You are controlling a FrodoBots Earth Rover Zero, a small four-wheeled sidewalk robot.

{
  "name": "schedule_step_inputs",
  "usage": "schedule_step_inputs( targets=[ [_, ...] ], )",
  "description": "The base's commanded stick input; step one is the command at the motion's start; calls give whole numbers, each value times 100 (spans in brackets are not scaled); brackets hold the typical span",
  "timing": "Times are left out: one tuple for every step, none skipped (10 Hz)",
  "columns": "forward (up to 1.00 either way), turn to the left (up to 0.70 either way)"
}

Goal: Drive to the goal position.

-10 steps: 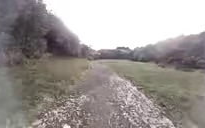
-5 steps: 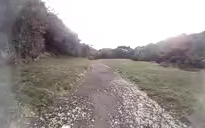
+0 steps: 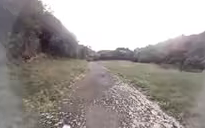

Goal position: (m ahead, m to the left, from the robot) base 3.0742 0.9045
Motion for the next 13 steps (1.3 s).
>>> schedule_step_inputs(
  targets=[
    [100,0],
    [100,0],
    [100,-2],
    [100,-18],
    [100,-24],
    [100,-18],
    [100,-12],
    [100,0],
    [100,0],
    [100,0],
    [100,0],
    [100,0],
    [100,0]
  ],
)
